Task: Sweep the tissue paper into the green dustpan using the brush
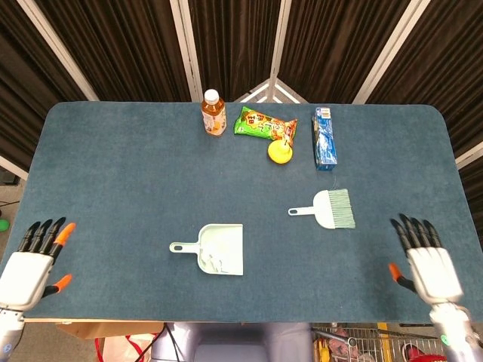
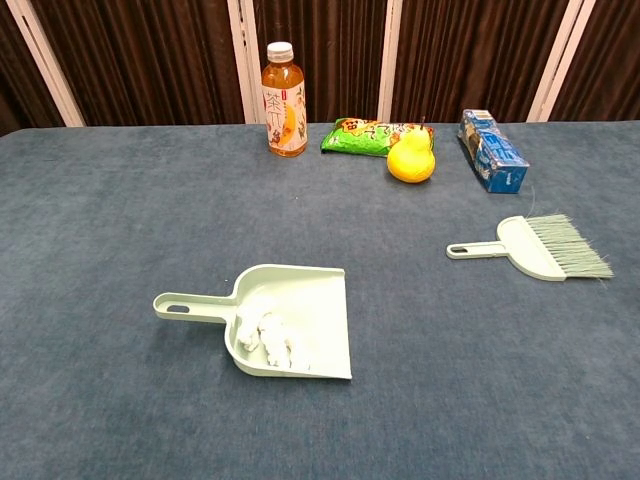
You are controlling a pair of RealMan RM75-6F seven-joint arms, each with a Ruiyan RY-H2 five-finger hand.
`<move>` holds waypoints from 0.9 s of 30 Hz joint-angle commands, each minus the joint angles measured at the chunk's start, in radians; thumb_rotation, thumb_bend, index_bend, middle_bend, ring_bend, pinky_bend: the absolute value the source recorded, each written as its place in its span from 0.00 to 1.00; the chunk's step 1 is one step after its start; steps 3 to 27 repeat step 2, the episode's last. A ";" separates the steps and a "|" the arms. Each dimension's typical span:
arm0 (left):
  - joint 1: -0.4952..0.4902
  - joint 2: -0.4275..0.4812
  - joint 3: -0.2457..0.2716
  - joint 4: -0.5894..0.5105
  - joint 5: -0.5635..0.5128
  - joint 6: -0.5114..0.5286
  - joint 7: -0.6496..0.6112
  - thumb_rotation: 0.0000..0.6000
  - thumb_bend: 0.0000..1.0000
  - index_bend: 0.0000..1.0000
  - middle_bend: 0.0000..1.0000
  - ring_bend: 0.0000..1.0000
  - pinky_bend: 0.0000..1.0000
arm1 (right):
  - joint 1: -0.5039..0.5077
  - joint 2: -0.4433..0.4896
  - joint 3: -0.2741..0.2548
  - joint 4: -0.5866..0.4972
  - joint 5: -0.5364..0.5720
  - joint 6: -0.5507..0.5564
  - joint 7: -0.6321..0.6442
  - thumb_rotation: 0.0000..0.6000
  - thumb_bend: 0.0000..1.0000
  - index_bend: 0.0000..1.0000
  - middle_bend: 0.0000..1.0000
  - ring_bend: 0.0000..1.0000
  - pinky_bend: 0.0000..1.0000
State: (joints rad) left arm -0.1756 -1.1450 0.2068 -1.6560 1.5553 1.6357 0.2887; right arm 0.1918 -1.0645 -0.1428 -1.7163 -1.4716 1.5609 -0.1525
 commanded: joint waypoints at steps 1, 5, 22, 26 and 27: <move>0.016 -0.005 -0.009 0.014 0.008 0.004 -0.007 1.00 0.00 0.00 0.00 0.00 0.00 | -0.055 0.019 -0.024 0.047 -0.022 0.031 0.046 1.00 0.36 0.00 0.00 0.00 0.00; 0.018 -0.010 -0.018 0.018 0.009 0.000 -0.006 1.00 0.00 0.00 0.00 0.00 0.00 | -0.058 0.018 -0.017 0.047 -0.021 0.027 0.047 1.00 0.36 0.00 0.00 0.00 0.00; 0.018 -0.010 -0.018 0.018 0.009 0.000 -0.006 1.00 0.00 0.00 0.00 0.00 0.00 | -0.058 0.018 -0.017 0.047 -0.021 0.027 0.047 1.00 0.36 0.00 0.00 0.00 0.00; 0.018 -0.010 -0.018 0.018 0.009 0.000 -0.006 1.00 0.00 0.00 0.00 0.00 0.00 | -0.058 0.018 -0.017 0.047 -0.021 0.027 0.047 1.00 0.36 0.00 0.00 0.00 0.00; 0.018 -0.010 -0.018 0.018 0.009 0.000 -0.006 1.00 0.00 0.00 0.00 0.00 0.00 | -0.058 0.018 -0.017 0.047 -0.021 0.027 0.047 1.00 0.36 0.00 0.00 0.00 0.00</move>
